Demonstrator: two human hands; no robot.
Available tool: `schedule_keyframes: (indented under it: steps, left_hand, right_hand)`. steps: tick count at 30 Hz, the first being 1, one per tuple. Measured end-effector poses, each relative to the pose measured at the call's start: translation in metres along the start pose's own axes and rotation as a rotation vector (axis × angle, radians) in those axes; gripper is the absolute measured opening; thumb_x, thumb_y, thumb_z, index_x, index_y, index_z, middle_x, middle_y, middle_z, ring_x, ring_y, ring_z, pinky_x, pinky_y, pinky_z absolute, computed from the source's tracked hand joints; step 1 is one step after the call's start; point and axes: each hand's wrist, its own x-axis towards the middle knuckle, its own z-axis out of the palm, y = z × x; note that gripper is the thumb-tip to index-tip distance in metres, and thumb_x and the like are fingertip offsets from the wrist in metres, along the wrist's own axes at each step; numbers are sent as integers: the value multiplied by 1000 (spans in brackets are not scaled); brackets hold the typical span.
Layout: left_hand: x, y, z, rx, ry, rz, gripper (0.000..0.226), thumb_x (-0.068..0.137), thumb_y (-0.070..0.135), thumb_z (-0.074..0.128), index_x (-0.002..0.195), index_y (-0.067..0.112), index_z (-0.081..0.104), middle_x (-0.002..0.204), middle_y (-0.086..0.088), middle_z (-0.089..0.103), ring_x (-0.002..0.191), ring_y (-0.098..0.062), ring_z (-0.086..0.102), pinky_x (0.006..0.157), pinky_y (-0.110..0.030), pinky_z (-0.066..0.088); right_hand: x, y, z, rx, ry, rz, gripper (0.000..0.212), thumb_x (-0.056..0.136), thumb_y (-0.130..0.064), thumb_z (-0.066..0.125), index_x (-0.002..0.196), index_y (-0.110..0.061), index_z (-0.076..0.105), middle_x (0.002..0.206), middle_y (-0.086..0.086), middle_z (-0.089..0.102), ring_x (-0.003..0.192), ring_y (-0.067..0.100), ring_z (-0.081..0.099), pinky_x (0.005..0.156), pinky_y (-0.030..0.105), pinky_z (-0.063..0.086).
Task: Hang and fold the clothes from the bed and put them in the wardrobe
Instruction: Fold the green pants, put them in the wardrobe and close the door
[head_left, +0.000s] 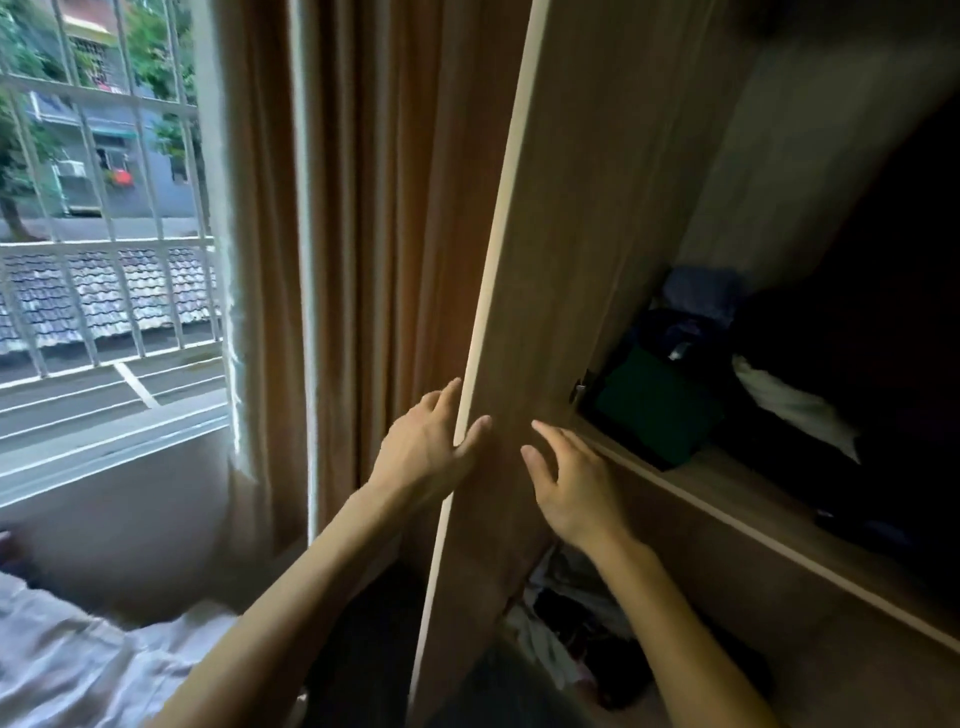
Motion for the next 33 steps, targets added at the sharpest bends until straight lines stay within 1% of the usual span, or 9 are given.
schedule_keyframes:
  steps: [4,11,12,14,17,21,26,30,33]
  left_hand:
    - [44,-13,0,90,29,120,72,91,63,28,148,19,21,144,-7,42,128,-25,44,102,-40,37]
    - [83,-38,20,-95,-127,181,74,91,63,28,148,16,17,148,-7,38,127,-28,46,97,-41,41]
    - [86,-38,22,-137,-144,190,73,91,63,29,146,16,21,144,-7,43,124,-28,50,94,-41,43]
    - [88,-37,28,-271,-161,195,58,90,62,35,129,20,33,121,-6,58,105,-27,60,80,-37,49]
    - [85,-35,31,-359,-177,224,43,88,59,44,111,25,32,99,4,55,83,-22,62,67,-30,44]
    - [79,-29,36,-411,-162,280,44,88,56,48,113,25,28,105,2,56,81,-25,63,64,-30,44]
    - [65,-9,44,-436,-181,372,52,88,46,50,126,21,25,108,-5,60,80,-29,63,68,-40,53]
    - [52,12,60,-377,-226,533,64,89,47,50,136,18,19,103,-3,57,72,-20,59,57,-30,47]
    - [49,33,73,-322,-252,655,67,90,49,50,140,16,20,126,-4,52,92,-20,60,69,-26,45]
  right_hand:
    - [28,-5,7,-35,81,81,45,98,-44,38,139,-25,43,141,-5,47,129,15,43,106,36,38]
    - [49,-22,35,-99,123,198,46,98,-45,38,140,-24,42,142,-5,45,131,15,40,108,34,35]
    - [49,-23,37,-110,125,212,46,98,-44,38,140,-24,42,142,-5,44,131,15,40,108,35,35]
    - [50,-23,37,-126,138,248,46,98,-42,40,140,-24,42,143,-4,44,131,15,40,108,36,36]
    - [45,-20,35,-151,149,289,45,99,-41,41,140,-23,43,142,-5,45,130,14,41,108,34,35]
    - [32,-7,33,-164,147,354,48,97,-48,39,140,-27,43,142,-8,46,129,13,43,105,35,39]
    - [10,12,24,-227,145,418,48,97,-49,36,139,-26,44,140,-6,48,126,15,46,101,32,41]
    - [-9,20,19,-249,164,467,51,96,-50,34,138,-25,44,140,-4,48,124,17,48,99,33,43]
    - [-24,30,8,-247,198,504,50,95,-50,34,138,-26,44,139,-5,48,124,16,49,99,31,43]
